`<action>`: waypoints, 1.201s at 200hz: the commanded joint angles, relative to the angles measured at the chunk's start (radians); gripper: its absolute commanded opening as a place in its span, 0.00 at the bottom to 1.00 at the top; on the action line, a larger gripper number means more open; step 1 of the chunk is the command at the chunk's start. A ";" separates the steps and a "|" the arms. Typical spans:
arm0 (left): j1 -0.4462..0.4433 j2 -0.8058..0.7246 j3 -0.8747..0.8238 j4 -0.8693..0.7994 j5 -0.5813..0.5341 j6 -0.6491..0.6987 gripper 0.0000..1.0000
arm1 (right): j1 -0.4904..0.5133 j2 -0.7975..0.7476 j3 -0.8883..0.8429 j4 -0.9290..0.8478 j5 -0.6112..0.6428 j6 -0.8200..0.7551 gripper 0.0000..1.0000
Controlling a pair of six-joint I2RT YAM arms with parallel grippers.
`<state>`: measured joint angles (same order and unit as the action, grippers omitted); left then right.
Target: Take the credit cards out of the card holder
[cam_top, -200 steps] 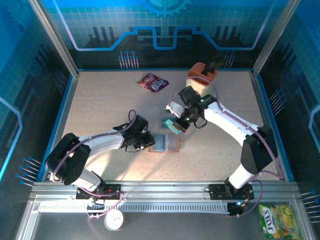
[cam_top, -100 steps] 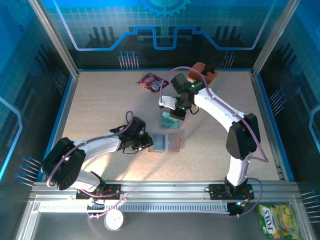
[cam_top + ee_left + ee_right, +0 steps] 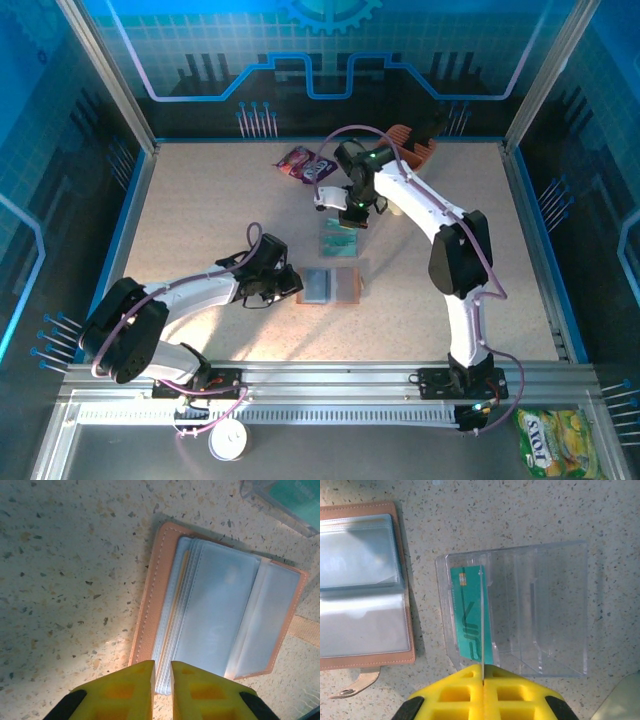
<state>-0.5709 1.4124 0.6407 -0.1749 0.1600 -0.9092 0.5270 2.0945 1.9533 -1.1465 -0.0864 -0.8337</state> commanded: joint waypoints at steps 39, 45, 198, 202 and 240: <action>0.020 -0.016 -0.020 -0.005 -0.005 0.013 0.16 | -0.005 0.079 0.032 -0.047 -0.036 -0.025 0.00; 0.021 -0.014 -0.021 -0.003 -0.005 0.013 0.16 | -0.004 0.085 0.032 -0.047 -0.038 -0.025 0.00; 0.033 0.007 -0.030 0.020 0.013 0.021 0.17 | 0.024 0.023 0.006 -0.025 -0.001 0.054 0.15; 0.034 0.008 -0.030 0.021 0.015 0.020 0.17 | 0.025 0.015 -0.002 -0.017 -0.001 0.062 0.15; 0.045 0.019 -0.011 0.026 0.039 0.021 0.17 | 0.031 -0.086 -0.129 0.119 -0.034 0.177 0.18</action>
<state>-0.5381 1.4147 0.6243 -0.1532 0.1719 -0.9085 0.5449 2.1029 1.8969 -1.1042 -0.0864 -0.7532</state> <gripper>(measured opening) 0.167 0.175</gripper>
